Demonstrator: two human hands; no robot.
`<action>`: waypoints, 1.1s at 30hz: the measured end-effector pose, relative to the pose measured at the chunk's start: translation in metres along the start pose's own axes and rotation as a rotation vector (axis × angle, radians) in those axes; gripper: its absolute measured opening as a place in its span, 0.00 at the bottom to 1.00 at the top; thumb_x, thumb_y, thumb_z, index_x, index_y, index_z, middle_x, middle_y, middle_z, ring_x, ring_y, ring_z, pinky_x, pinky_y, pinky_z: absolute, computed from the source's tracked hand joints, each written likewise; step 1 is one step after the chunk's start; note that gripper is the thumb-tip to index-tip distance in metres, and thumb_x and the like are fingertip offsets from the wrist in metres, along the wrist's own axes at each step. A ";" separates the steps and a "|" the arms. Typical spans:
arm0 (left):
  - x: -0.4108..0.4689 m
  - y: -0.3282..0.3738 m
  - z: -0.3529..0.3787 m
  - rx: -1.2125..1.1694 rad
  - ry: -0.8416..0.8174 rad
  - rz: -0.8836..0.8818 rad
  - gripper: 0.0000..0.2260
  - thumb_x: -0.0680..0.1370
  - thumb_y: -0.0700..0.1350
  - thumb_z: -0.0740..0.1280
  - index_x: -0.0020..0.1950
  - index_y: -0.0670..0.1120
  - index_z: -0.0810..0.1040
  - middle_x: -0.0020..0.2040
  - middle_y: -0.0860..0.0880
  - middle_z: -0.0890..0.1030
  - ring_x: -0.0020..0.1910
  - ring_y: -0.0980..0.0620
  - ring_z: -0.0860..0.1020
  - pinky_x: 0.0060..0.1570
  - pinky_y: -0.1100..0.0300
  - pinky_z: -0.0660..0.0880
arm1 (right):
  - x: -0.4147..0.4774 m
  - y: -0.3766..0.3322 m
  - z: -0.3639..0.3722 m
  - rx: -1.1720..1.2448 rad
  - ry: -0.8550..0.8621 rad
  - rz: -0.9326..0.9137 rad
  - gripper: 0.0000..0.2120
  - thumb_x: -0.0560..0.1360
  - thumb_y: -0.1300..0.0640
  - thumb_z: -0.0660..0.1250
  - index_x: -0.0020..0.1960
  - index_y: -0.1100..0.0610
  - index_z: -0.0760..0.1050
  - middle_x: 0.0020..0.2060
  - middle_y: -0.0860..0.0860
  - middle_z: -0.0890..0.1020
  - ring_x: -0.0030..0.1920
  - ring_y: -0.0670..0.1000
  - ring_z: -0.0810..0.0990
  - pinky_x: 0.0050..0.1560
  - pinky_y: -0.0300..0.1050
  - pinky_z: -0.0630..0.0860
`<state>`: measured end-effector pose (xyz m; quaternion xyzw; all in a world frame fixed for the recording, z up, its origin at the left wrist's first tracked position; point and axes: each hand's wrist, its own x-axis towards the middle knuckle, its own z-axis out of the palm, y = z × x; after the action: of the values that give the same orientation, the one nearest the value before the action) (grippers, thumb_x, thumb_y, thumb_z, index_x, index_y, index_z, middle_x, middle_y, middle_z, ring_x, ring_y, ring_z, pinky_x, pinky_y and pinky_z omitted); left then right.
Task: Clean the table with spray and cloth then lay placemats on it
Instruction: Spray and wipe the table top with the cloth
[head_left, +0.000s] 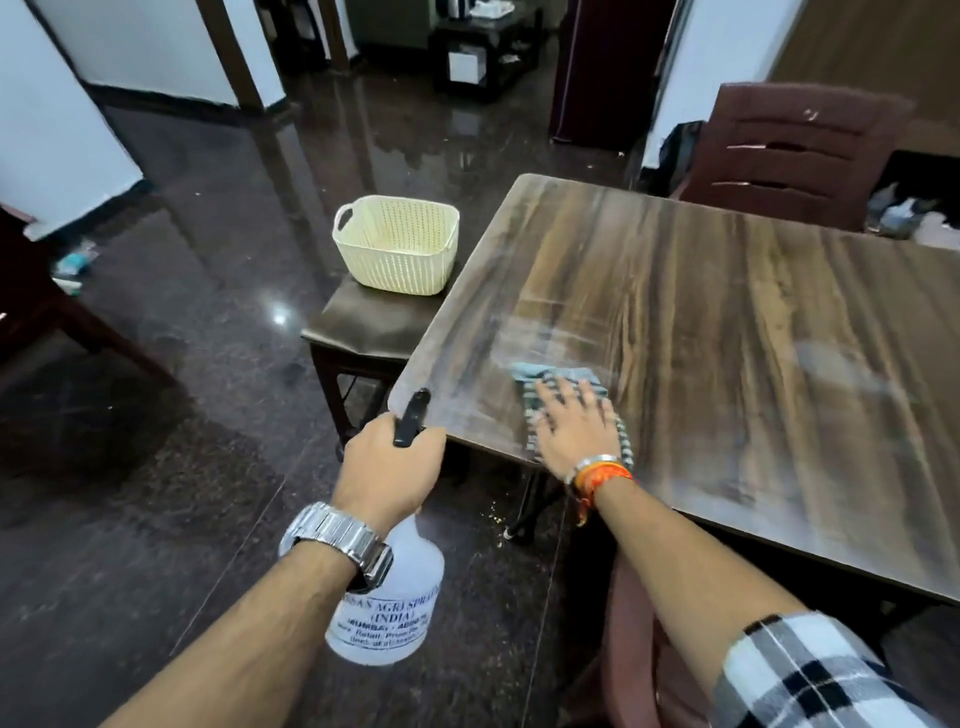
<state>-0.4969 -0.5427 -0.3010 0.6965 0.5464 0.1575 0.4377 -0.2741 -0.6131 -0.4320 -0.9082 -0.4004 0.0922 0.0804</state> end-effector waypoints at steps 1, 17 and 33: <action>0.009 -0.003 -0.008 0.003 -0.005 0.000 0.07 0.74 0.45 0.64 0.38 0.44 0.71 0.36 0.46 0.78 0.32 0.47 0.73 0.33 0.55 0.65 | 0.005 0.015 -0.002 -0.008 0.042 0.125 0.27 0.78 0.43 0.53 0.76 0.43 0.53 0.77 0.47 0.54 0.77 0.55 0.51 0.75 0.58 0.46; 0.199 0.055 -0.017 0.093 -0.131 0.056 0.11 0.72 0.51 0.65 0.36 0.45 0.71 0.35 0.48 0.77 0.37 0.44 0.73 0.34 0.54 0.66 | 0.107 -0.169 0.023 0.126 0.023 -0.069 0.27 0.75 0.46 0.50 0.73 0.47 0.62 0.75 0.50 0.62 0.75 0.58 0.56 0.74 0.62 0.48; 0.389 0.118 -0.008 0.100 -0.213 0.154 0.11 0.77 0.44 0.66 0.37 0.45 0.69 0.34 0.48 0.74 0.34 0.46 0.72 0.31 0.55 0.63 | 0.255 -0.146 0.011 0.178 0.279 0.677 0.27 0.75 0.47 0.51 0.72 0.50 0.67 0.72 0.51 0.68 0.73 0.59 0.62 0.71 0.62 0.51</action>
<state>-0.2914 -0.1917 -0.3051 0.7700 0.4489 0.0883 0.4447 -0.2123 -0.3258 -0.4363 -0.9824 -0.0530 0.0234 0.1776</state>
